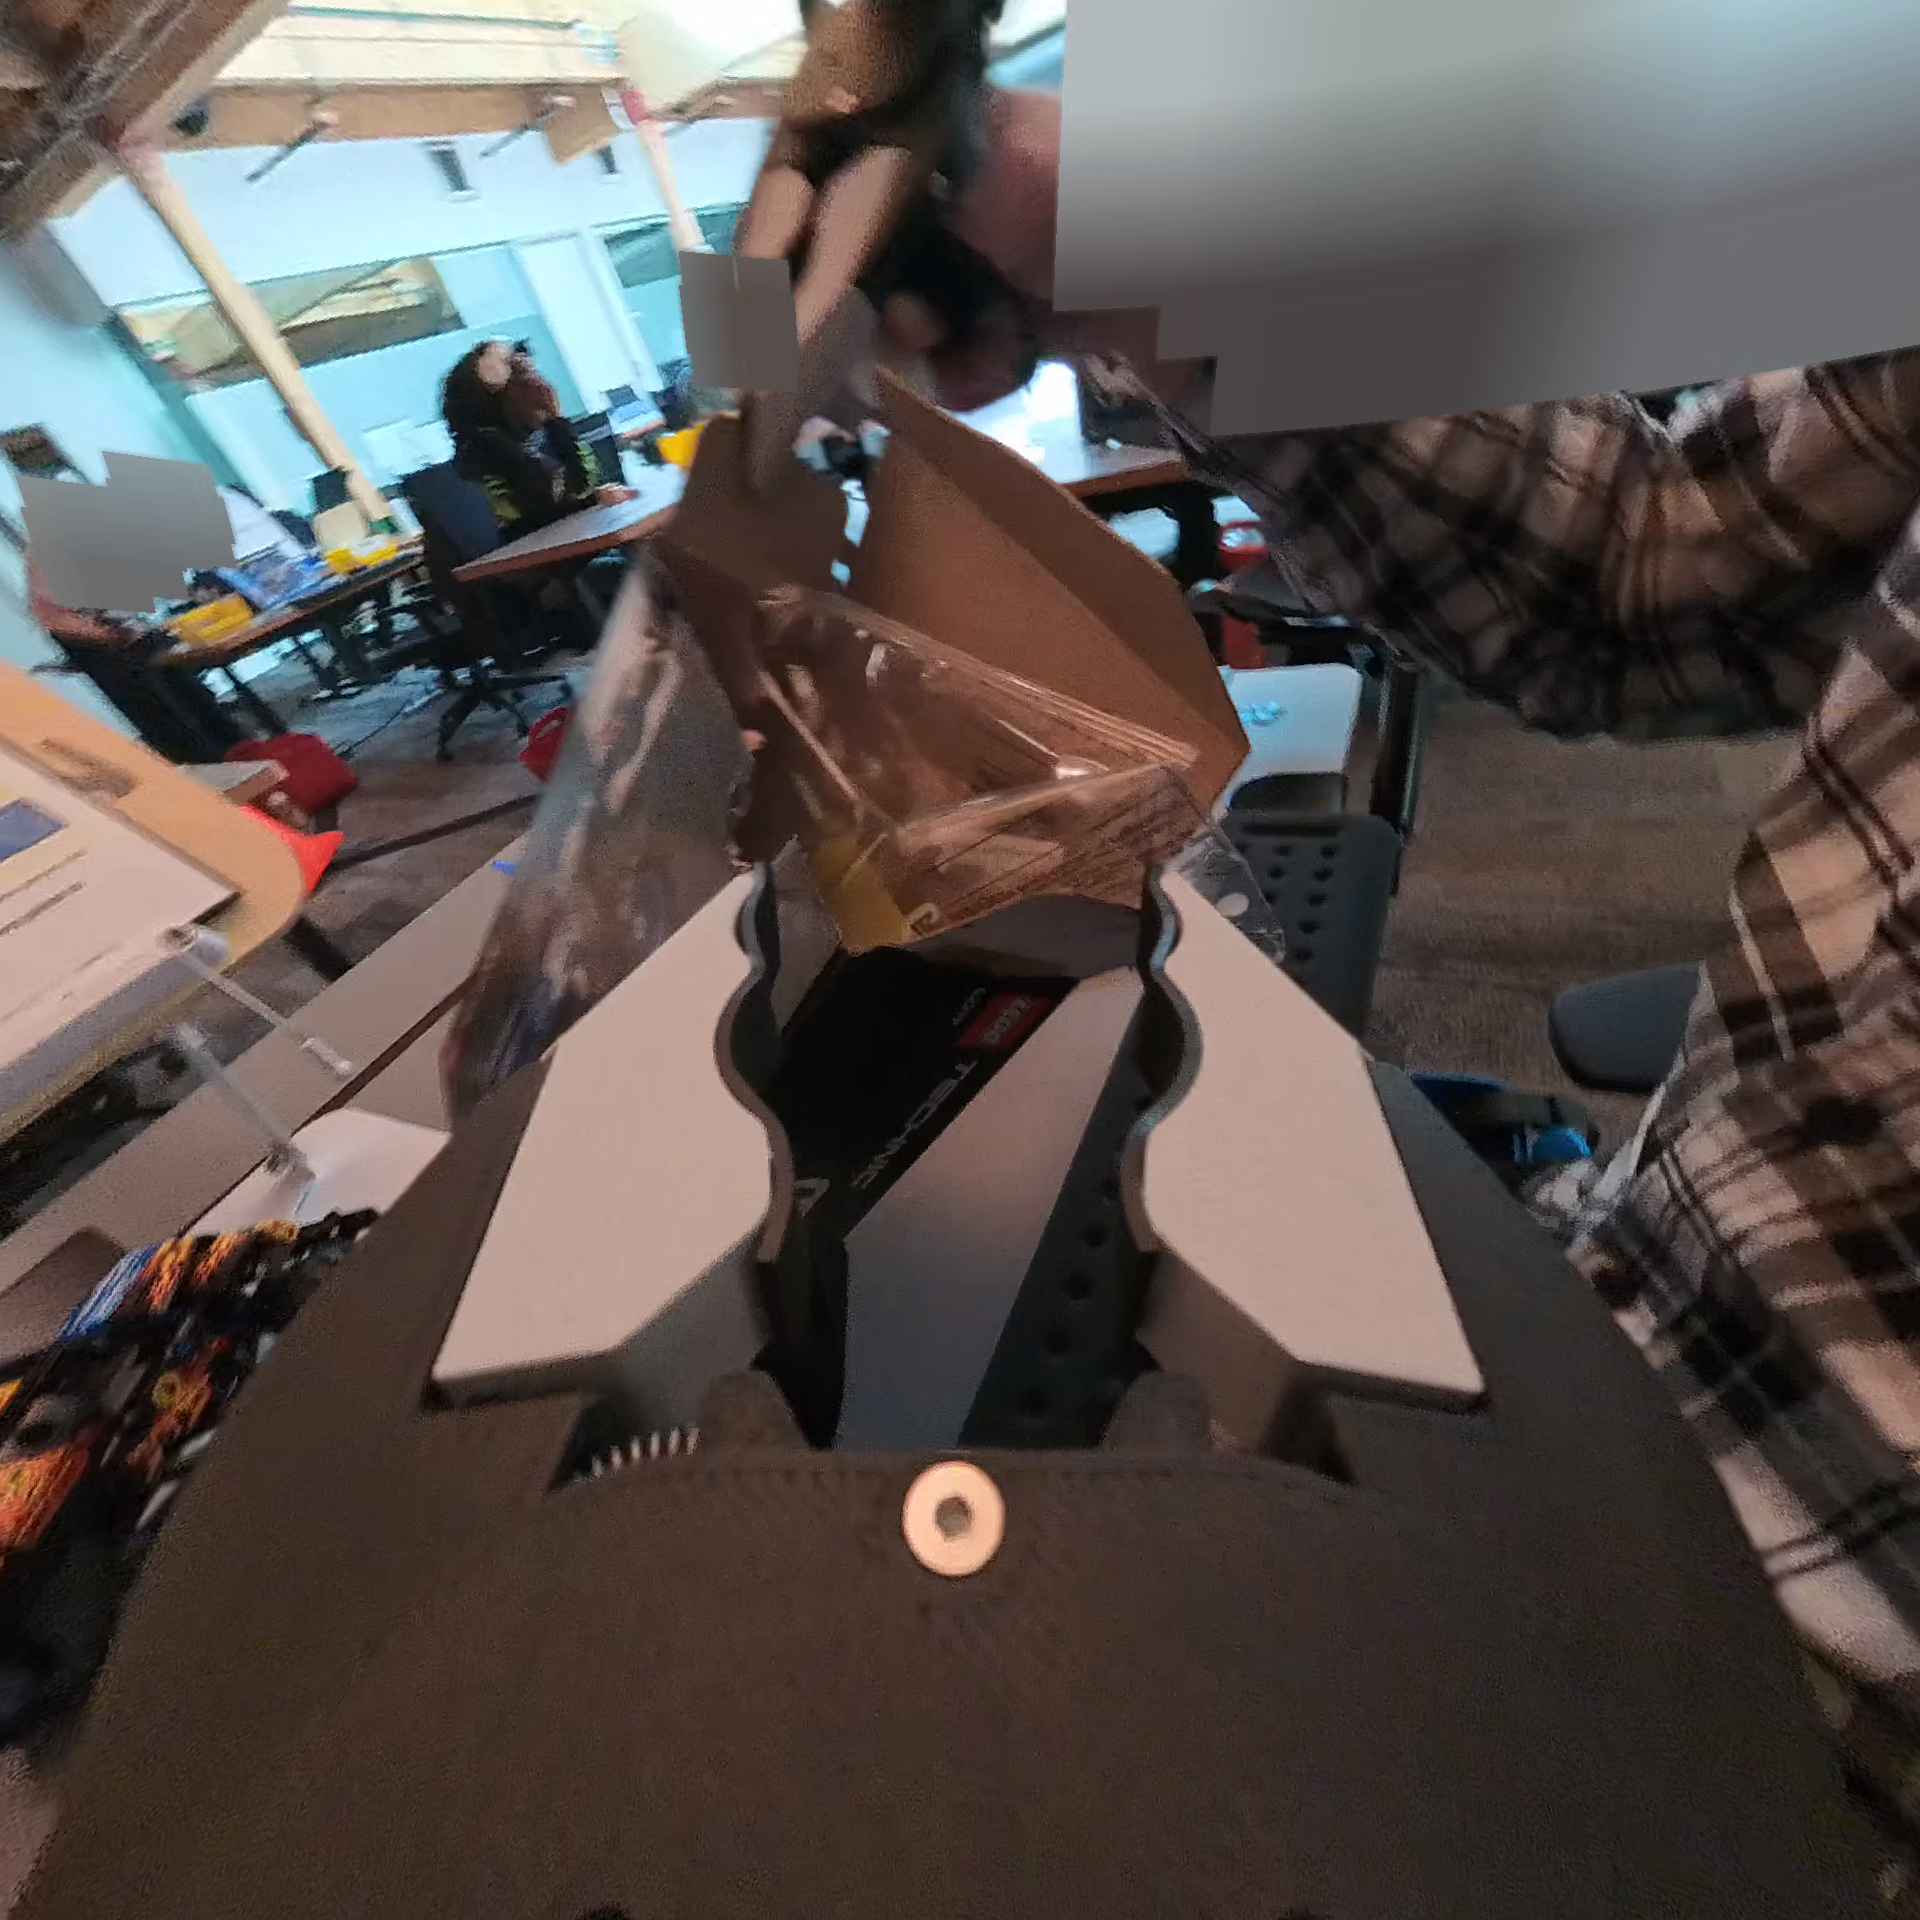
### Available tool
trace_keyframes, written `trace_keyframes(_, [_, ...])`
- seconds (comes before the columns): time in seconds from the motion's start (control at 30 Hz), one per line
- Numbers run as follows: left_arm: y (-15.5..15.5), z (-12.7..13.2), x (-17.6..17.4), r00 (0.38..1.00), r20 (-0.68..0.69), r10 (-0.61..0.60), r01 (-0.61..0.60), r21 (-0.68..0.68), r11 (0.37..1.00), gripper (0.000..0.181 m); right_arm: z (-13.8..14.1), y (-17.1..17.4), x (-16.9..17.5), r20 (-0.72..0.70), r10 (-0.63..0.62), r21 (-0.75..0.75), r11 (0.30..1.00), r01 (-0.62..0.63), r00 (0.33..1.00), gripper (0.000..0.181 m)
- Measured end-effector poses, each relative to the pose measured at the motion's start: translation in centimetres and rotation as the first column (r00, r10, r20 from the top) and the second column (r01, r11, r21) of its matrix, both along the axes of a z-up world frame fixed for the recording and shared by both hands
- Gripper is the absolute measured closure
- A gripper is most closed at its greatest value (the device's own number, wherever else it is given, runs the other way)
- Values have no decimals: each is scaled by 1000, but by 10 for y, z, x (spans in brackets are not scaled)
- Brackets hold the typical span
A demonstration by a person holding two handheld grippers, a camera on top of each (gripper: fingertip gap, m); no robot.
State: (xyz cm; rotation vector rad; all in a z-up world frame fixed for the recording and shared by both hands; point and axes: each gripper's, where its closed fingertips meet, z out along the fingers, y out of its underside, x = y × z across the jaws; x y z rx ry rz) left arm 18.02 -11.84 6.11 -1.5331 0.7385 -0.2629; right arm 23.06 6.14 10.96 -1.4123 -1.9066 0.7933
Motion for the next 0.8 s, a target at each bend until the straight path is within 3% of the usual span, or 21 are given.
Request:
trace_keyframes(0.07, [1,-7,9,999,-29,-44,44,-2,999,113,5,0,-7,16,10,14,1000,-10,1000,181])
trace_keyframes(0.17, [-5,-8,29,990,-73,-119,122,37,992,150,11,-1,-16,50,26,28,999,-27,998,181])
trace_keyframes(0.33, [-1,-14,54,956,-262,-133,156,70,985,181,30,-2,-37,81,55,82,995,-61,995,181])
trace_keyframes(0.53, [7,24,75,965,-205,-164,188,105,976,181,59,8,-68,121,72,159,983,-91,990,181])
trace_keyframes(0.63, [16,47,77,981,-95,-170,181,125,975,181,61,16,-85,159,86,136,985,-108,984,181])
trace_keyframes(0.7, [27,67,64,993,-30,-118,122,160,980,181,61,22,-93,187,93,103,988,-114,978,181])
trace_keyframes(0.8, [48,76,31,999,-44,-10,17,151,988,181,59,38,-105,219,80,82,992,-100,972,181])
